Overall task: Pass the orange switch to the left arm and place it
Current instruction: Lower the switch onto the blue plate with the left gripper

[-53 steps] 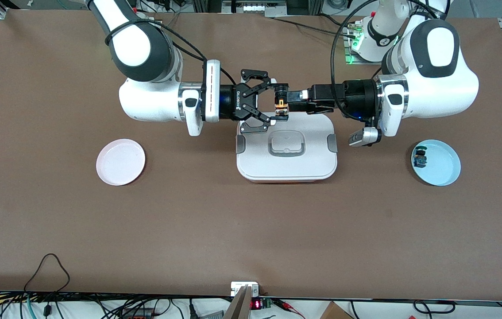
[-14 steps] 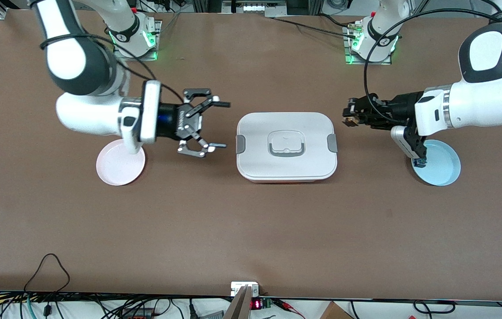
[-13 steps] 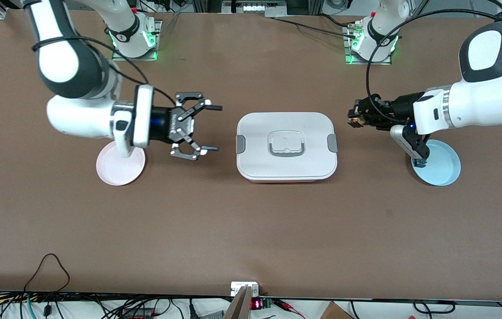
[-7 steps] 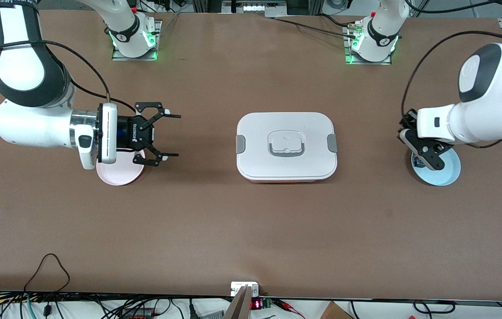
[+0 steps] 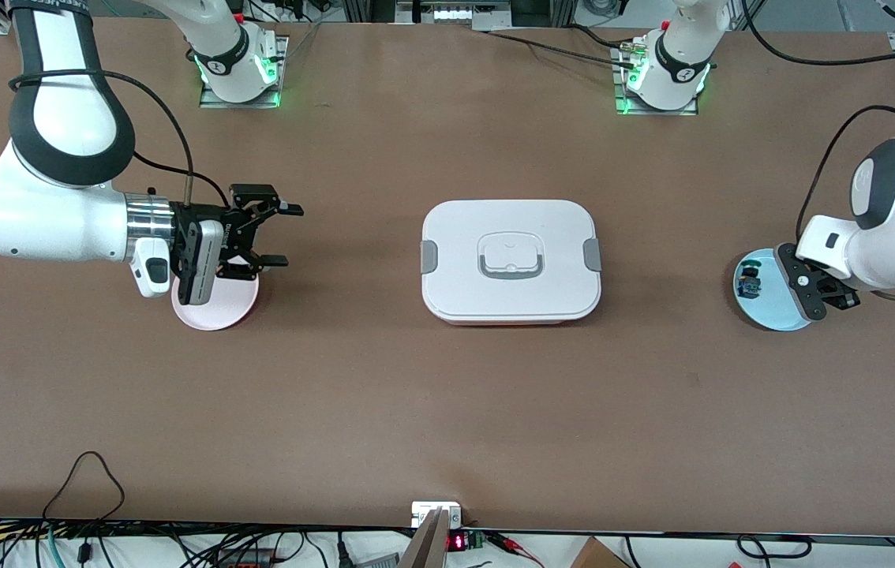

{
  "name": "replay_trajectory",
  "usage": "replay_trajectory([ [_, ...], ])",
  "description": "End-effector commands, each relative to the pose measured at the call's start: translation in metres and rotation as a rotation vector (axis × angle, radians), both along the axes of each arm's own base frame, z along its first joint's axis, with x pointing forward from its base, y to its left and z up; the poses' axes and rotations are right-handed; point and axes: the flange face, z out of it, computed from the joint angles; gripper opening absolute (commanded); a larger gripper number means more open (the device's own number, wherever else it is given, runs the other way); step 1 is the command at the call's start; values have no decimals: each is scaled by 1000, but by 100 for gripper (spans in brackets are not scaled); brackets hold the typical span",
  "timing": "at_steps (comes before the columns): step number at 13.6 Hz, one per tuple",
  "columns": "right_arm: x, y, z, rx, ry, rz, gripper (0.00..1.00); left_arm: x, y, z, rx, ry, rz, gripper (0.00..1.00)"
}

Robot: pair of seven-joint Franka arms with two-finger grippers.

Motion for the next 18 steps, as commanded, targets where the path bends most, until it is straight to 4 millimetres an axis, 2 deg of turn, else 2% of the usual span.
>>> replay_trajectory([
  [1,-10,-9,2,-147,173,-117,100,-22,32,-43,-56,-29,-159,23],
  [3,-12,-16,-2,-303,243,-188,100,-25,54,-92,-120,-41,-170,23],
  [4,-13,-21,0,-376,274,-240,100,-26,70,-109,-120,-64,-182,24],
  [6,-16,-29,-2,-515,353,-340,100,-31,76,-133,-138,-52,-214,24],
  [8,-18,-39,-1,-648,378,-386,100,-39,72,-142,-146,-32,-221,24],
  [10,-18,-51,7,-791,340,-388,100,-41,79,-146,-150,-64,-216,24],
  [12,-11,-70,29,-930,246,-374,100,-43,78,-159,-167,-55,-214,24],
  [14,1,-103,50,-1050,143,-382,100,-42,79,-160,-168,-65,-212,25],
  [15,7,-122,57,-1056,118,-387,100,-44,85,-160,-167,-67,-204,25],
  [16,17,-146,71,-1020,70,-453,100,-44,86,-160,-169,-66,-214,25],
  [18,31,-178,81,-900,23,-570,100,-43,88,-157,-169,-67,-232,27],
])
